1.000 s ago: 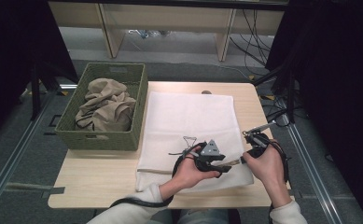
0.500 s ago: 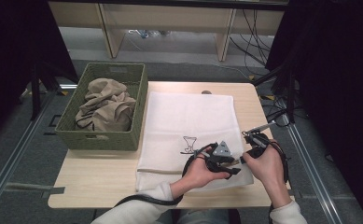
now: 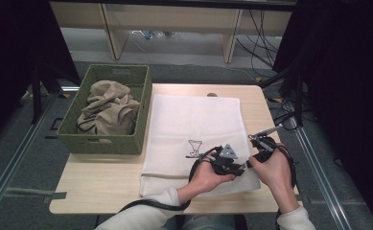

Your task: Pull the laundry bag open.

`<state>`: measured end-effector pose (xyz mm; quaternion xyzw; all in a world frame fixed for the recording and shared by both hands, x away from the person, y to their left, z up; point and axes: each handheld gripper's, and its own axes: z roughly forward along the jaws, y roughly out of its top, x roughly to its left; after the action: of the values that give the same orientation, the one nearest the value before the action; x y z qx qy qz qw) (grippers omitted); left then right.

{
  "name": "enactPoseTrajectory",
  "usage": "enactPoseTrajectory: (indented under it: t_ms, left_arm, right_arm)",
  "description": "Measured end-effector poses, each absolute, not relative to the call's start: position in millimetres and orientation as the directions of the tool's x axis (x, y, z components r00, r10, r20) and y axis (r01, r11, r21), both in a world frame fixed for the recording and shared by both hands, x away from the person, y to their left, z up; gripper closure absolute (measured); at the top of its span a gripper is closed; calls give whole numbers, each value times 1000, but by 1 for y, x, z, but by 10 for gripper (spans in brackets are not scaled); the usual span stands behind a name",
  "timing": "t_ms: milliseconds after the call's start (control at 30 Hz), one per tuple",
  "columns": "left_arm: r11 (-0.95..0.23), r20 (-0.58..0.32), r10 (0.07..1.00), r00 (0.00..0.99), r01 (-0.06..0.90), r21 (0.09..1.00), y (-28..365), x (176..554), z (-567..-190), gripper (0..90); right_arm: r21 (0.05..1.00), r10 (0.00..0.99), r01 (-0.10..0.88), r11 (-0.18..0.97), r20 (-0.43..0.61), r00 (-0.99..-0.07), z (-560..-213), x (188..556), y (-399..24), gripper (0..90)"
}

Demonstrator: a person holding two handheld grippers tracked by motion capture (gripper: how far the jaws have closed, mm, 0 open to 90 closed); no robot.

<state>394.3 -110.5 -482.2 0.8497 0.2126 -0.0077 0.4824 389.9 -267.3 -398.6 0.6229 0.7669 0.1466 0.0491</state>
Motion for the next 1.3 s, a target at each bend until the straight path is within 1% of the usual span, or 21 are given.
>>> enactPoseTrajectory:
  t_ms: [133,167,233,267,400,433,500,533,600,633,667,700,733,833,900,1000,1067,1133,1233,1267,1300]
  left_arm:
    - [-467,-212,369,905,378,799,-110,395,-482,778]
    - [-465,-220,368,904,383,798,-110,396,-482,794]
    - [-458,-240,381,893,408,790,-111,396,-481,800]
    - [-461,-233,381,895,402,791,-111,397,-481,801]
    - [-434,-277,388,879,439,787,-111,399,-481,807]
    - [-433,-279,403,872,450,781,-111,399,-480,806]
    - [-434,-292,392,873,455,778,-112,400,-480,807]
    - [-429,-293,405,866,463,776,-112,400,-480,808]
    - [-406,-328,400,856,486,774,-110,401,-476,837]
    - [-406,-328,400,856,486,774,-110,401,-476,860]
    - [-411,-322,401,858,482,774,-109,403,-475,860]
    - [-416,-318,399,860,479,773,-109,402,-474,862]
    - [-424,-313,396,863,474,772,-109,402,-474,863]
    - [-429,-316,395,863,477,767,-109,402,-475,863]
    - [-435,-307,393,867,469,768,-110,401,-476,863]
    - [-444,-304,390,869,467,765,-111,401,-478,863]
    - [-442,-299,395,869,465,767,-110,400,-477,864]
    - [-441,-304,385,871,463,768,-109,400,-476,866]
    - [-437,-310,397,864,475,764,-108,399,-474,867]
    - [-440,-313,392,865,475,762,-107,399,-474,867]
    - [-446,-315,384,868,473,760,-106,399,-473,867]
  right_arm:
    - [282,974,945,163,104,-199,-399,389,-264,841]
    - [281,971,943,177,106,-214,-399,390,-265,842]
    - [278,971,944,178,107,-215,-399,390,-264,842]
    - [278,971,944,177,105,-213,-399,390,-264,842]
    - [285,972,943,174,104,-211,-400,390,-264,842]
    - [286,972,942,174,104,-211,-400,390,-264,842]
    - [280,971,943,181,104,-218,-400,390,-264,842]
    - [285,969,939,191,97,-226,-400,389,-265,842]
    - [281,971,942,182,100,-218,-400,389,-265,842]
    - [281,971,942,182,100,-218,-400,389,-265,842]
    - [284,971,941,184,95,-218,-400,390,-266,842]
    - [287,975,944,162,102,-198,-401,390,-265,842]
    - [285,972,943,170,110,-209,-401,390,-266,842]
    - [265,975,951,157,111,-192,-400,389,-263,842]
    - [281,972,944,176,103,-212,-402,390,-264,842]
    - [277,970,943,184,104,-220,-402,390,-265,842]
    - [268,974,949,165,109,-200,-402,390,-263,842]
    - [270,975,949,160,105,-194,-402,390,-263,843]
    - [270,972,946,181,101,-214,-403,390,-268,845]
    - [262,976,952,157,106,-190,-404,391,-267,845]
    - [265,976,951,158,104,-191,-406,391,-269,846]
